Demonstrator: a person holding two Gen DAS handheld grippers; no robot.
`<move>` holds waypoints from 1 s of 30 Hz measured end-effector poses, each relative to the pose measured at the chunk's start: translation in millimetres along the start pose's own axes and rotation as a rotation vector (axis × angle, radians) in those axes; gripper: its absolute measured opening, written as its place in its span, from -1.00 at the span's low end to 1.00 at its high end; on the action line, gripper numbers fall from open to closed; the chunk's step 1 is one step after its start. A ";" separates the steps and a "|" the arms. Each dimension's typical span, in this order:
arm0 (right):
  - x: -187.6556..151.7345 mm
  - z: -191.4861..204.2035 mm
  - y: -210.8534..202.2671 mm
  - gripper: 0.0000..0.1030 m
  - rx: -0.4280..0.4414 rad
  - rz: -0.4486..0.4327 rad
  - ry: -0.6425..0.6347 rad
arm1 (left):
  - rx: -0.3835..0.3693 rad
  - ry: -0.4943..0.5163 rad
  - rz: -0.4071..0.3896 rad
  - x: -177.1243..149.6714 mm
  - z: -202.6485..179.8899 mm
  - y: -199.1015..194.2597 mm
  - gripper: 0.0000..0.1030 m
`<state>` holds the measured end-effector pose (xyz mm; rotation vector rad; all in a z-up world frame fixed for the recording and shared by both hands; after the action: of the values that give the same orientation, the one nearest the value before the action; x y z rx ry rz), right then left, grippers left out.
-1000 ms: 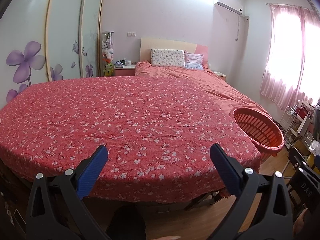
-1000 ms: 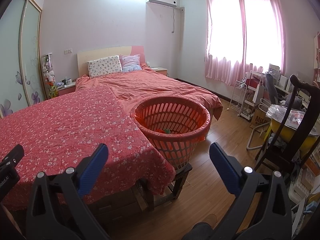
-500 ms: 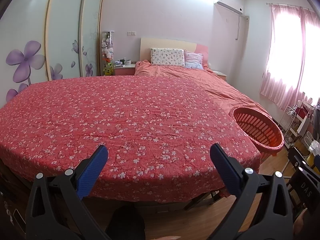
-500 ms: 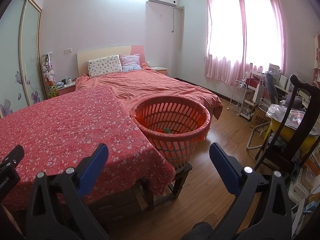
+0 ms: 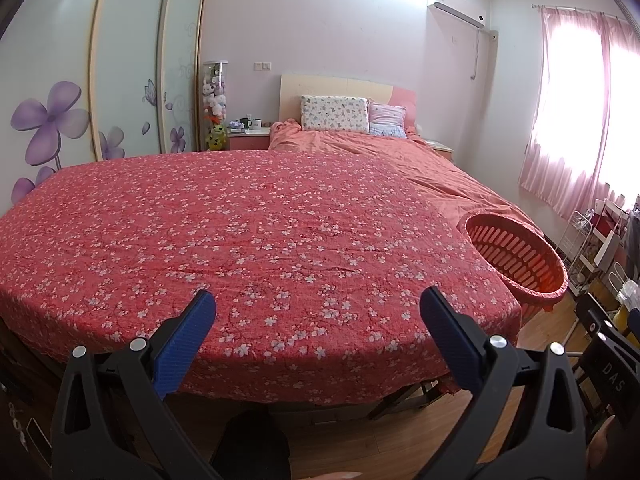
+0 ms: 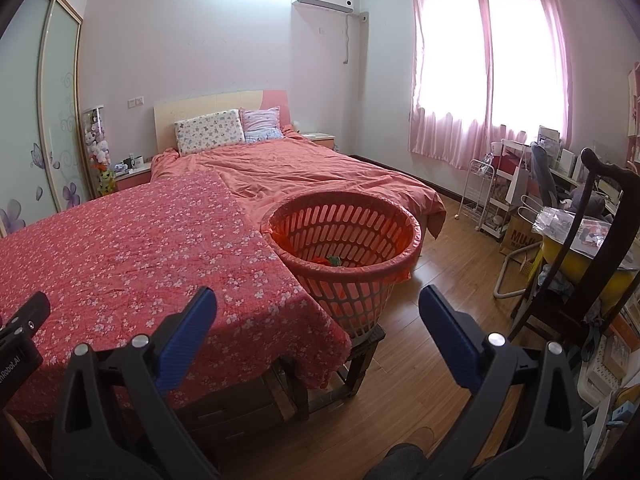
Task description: Collect trash
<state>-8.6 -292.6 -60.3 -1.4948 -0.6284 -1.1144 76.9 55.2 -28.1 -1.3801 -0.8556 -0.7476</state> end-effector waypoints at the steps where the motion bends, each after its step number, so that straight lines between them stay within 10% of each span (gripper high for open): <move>1: 0.1 -0.1 0.1 0.91 0.001 0.000 0.000 | 0.000 0.000 0.000 0.0 0.2 -0.2 0.96; 30: 1.0 -1.1 -0.6 0.91 0.002 0.001 0.003 | 0.000 0.002 0.002 0.3 0.5 0.6 0.96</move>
<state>-9.0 -293.7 -59.2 -1.4919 -0.6263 -1.1146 77.6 55.7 -28.1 -1.3803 -0.8527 -0.7472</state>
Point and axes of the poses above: each gripper's, at about its wrist camera, not at the fingertips, and y roughly the way its jaws point, z to its left, x to its top, the point moved 9 cm from there along y, roughly the way its jaws point, and after that the axes turned 8 degrees about x, right-handed, at the moved point
